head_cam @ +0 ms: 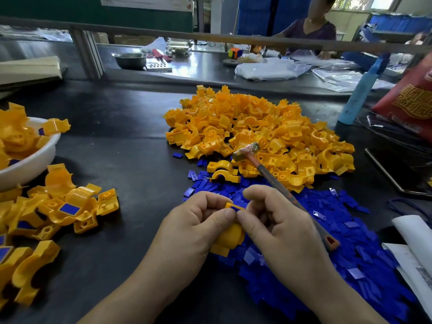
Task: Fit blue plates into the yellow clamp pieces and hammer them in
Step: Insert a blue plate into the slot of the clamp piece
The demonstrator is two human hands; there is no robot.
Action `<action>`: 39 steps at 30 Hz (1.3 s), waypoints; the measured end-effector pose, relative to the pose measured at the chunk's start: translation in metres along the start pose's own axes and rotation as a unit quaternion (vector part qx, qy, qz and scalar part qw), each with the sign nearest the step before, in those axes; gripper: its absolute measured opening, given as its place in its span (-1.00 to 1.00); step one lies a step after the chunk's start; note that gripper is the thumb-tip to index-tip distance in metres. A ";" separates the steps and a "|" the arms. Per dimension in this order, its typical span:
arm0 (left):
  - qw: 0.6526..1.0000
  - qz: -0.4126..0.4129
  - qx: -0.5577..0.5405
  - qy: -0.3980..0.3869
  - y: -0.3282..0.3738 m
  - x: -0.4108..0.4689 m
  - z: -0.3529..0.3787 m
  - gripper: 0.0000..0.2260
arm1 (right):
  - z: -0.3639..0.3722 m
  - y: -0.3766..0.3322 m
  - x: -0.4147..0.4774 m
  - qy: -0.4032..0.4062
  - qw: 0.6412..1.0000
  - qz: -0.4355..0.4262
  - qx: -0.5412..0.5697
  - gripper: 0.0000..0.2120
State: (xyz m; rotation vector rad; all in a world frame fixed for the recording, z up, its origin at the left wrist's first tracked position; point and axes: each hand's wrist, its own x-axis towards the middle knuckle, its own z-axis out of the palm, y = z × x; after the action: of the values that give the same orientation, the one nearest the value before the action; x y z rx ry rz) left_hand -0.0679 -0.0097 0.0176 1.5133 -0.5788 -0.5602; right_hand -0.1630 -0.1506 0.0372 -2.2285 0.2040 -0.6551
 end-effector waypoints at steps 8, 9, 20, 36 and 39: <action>0.997 -0.041 -0.069 -0.018 0.000 0.002 -0.001 -0.84 | -0.001 0.001 0.003 -0.081 0.973 0.093 0.194 -0.80; 0.996 -0.044 -0.074 -0.022 0.000 0.002 -0.002 -0.84 | -0.001 0.002 0.003 -0.083 0.972 0.095 0.199 -0.80; 0.991 -0.062 -0.112 -0.033 -0.001 0.002 -0.002 -0.85 | 0.001 0.001 0.000 -0.060 0.979 0.082 0.176 -0.80; 1.000 -0.003 0.002 -0.006 -0.003 0.001 -0.001 -0.82 | -0.001 -0.004 0.001 -0.070 0.979 0.055 0.184 -0.81; 1.000 -0.009 0.019 0.000 0.000 0.000 -0.001 -0.78 | 0.000 -0.004 0.002 -0.078 0.980 0.061 0.171 -0.83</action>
State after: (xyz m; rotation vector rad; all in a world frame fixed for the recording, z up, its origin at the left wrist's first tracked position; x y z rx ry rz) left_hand -0.0670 -0.0086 0.0171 1.5564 -0.5795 -0.5656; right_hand -0.1622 -0.1485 0.0411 -1.9078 0.1343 -0.4112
